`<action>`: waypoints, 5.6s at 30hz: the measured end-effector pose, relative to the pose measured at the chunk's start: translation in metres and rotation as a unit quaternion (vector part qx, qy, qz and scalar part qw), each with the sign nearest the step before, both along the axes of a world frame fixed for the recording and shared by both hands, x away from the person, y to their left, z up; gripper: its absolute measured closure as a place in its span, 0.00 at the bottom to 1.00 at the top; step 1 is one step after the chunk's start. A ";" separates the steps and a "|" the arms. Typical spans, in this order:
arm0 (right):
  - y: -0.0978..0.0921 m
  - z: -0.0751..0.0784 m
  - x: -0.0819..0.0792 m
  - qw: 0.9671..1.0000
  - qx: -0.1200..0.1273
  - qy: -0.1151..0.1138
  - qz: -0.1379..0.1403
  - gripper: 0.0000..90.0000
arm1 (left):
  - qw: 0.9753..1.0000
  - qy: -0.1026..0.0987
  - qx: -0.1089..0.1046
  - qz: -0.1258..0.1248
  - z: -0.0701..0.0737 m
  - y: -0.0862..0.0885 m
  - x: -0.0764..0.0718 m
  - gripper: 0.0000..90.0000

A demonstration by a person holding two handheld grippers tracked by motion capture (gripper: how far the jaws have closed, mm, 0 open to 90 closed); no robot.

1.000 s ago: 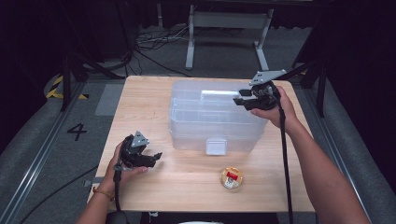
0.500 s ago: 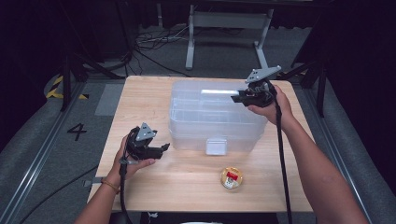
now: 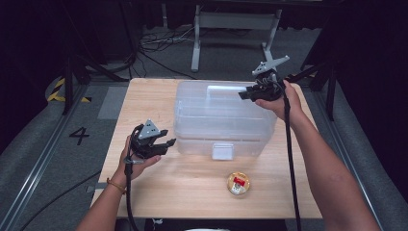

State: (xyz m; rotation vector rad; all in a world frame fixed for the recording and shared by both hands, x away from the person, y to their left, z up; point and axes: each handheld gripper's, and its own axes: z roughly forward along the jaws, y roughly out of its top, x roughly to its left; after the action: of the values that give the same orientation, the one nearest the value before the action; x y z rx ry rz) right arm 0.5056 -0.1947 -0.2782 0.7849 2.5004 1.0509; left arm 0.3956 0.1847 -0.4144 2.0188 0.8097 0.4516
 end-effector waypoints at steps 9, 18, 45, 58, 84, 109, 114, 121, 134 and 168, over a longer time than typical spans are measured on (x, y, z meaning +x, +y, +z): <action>0.001 0.007 0.006 1.000 -0.004 0.009 -0.006 0.83 | 1.000 -0.022 -0.010 0.001 0.010 -0.008 0.004 0.93; 0.000 0.010 0.004 1.000 -0.005 -0.001 -0.011 0.82 | 0.999 -0.033 -0.006 0.003 0.014 -0.018 0.009 1.00; -0.116 -0.012 -0.078 0.990 0.020 -0.121 -0.074 0.54 | 0.999 -0.043 -0.003 0.009 0.015 -0.018 0.011 1.00; -0.141 -0.072 -0.093 0.989 0.013 -0.112 -0.091 0.43 | 0.999 -0.051 -0.008 0.012 0.021 -0.018 0.012 1.00; -0.118 -0.100 -0.089 0.986 0.069 -0.142 -0.057 0.48 | 0.998 -0.063 0.000 0.010 0.025 -0.019 0.012 0.97; -0.106 -0.075 -0.082 0.962 0.112 -0.240 -0.070 0.72 | 0.998 -0.045 0.033 -0.040 0.021 -0.014 -0.003 0.64; -0.102 -0.072 -0.081 0.956 0.112 -0.258 -0.085 0.76 | 0.997 -0.036 0.034 -0.055 0.018 -0.018 -0.005 0.61; -0.093 -0.067 -0.080 0.946 0.098 -0.289 -0.112 0.80 | 0.997 -0.031 0.044 -0.056 0.015 -0.023 -0.005 0.58; -0.085 -0.058 -0.076 0.938 0.078 -0.306 -0.142 0.83 | 0.994 -0.042 0.065 -0.079 0.017 -0.030 -0.010 0.60; -0.068 -0.038 -0.054 0.925 0.056 -0.306 -0.220 0.91 | 0.974 -0.018 0.177 -0.143 0.008 -0.073 0.013 0.75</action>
State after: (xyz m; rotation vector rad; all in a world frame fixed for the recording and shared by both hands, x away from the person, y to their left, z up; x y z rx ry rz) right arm 0.4511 -0.2627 -0.3164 0.8356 1.6567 1.0687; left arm 0.4083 0.1118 -0.4067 2.4041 0.4228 0.4904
